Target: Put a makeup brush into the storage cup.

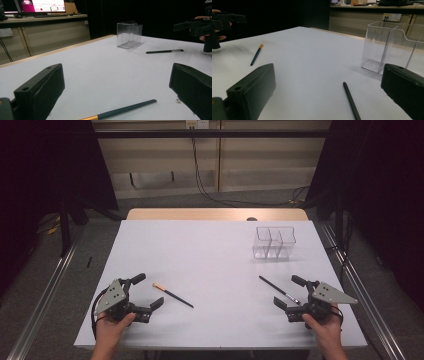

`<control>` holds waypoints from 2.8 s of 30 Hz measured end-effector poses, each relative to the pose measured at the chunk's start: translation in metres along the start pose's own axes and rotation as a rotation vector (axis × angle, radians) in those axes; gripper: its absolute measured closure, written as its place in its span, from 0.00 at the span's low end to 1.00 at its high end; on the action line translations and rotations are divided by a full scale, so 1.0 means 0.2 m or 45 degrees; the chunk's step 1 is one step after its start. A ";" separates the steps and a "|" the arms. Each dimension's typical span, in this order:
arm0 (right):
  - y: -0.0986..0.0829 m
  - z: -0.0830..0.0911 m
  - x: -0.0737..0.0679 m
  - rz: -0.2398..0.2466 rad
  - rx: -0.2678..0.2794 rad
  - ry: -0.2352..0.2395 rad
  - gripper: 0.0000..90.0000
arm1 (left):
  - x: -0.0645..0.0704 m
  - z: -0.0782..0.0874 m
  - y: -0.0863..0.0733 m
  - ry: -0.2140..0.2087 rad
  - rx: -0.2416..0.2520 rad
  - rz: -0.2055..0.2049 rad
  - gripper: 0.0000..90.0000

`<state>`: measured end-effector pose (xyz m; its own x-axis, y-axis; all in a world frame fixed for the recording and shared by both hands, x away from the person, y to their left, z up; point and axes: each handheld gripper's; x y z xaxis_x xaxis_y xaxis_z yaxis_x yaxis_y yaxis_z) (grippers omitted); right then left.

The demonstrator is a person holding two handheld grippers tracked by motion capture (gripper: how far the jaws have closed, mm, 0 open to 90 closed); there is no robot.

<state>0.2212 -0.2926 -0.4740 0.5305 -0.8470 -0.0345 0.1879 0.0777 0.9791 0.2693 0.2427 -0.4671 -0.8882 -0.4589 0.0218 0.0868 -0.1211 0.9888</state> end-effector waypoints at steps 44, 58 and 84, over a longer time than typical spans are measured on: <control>0.01 -0.01 0.00 0.002 0.014 0.011 0.00 | -0.05 -0.20 0.04 0.017 -0.311 0.106 0.00; 0.01 0.00 0.00 -0.005 0.016 0.015 0.00 | -0.08 -0.30 0.07 -0.066 -0.496 0.079 0.00; 0.01 -0.01 -0.01 -0.002 0.016 0.022 0.00 | -0.17 -0.41 0.18 -0.211 -0.969 0.069 0.00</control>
<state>0.2218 -0.2907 -0.4713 0.5443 -0.8380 -0.0396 0.1785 0.0695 0.9815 0.3394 0.1815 -0.4447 -0.9245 -0.3513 0.1481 0.3645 -0.7005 0.6135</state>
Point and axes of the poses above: each handheld gripper's, and its own axes: z roughly backward along the jaws, y roughly out of its top, x roughly to its right, and after that the axes turned 8 degrees about -y, right-handed
